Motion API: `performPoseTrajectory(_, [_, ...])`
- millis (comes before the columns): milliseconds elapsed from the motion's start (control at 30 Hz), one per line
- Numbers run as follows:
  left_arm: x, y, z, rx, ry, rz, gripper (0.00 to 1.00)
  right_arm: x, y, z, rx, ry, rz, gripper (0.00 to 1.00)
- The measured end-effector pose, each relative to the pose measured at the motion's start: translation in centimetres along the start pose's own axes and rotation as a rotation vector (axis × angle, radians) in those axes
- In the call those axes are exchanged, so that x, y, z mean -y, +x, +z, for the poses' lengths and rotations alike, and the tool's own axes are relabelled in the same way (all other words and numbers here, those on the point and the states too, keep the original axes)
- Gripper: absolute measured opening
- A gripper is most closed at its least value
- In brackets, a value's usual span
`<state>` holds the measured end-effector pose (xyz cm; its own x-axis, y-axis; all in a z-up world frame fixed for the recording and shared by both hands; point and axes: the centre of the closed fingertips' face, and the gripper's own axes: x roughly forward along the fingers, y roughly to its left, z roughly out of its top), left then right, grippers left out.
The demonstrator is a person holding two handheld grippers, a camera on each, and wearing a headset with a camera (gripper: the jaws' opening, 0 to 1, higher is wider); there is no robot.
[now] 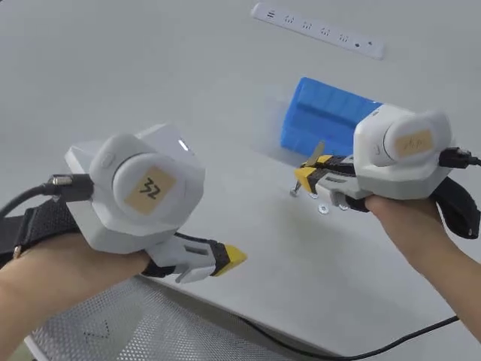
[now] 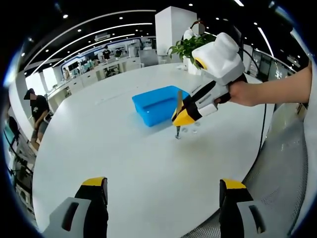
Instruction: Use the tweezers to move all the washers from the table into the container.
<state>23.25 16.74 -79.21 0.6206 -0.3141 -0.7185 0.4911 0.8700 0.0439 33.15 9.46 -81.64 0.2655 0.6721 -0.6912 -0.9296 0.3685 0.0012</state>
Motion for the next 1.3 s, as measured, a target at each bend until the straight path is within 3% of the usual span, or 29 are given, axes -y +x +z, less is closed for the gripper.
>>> performPoseTrajectory(633, [-0.1,-0.1,0.2,-0.002,0.012,-0.002,0.96,0.3,-0.1,-0.1,-0.011,0.006,-0.004,0.02])
performPoseTrajectory(967, [0.0,-0.1,0.2,-0.003,0.016,-0.003,0.96,0.4,-1.9,2.3,0.057,0.022,-0.001,0.02])
performPoseTrajectory(1300, [0.4,0.0,0.0,-0.006,-0.008,-0.025,0.99,1.1,-2.7,3.8,0.085,0.013,-0.005,0.02])
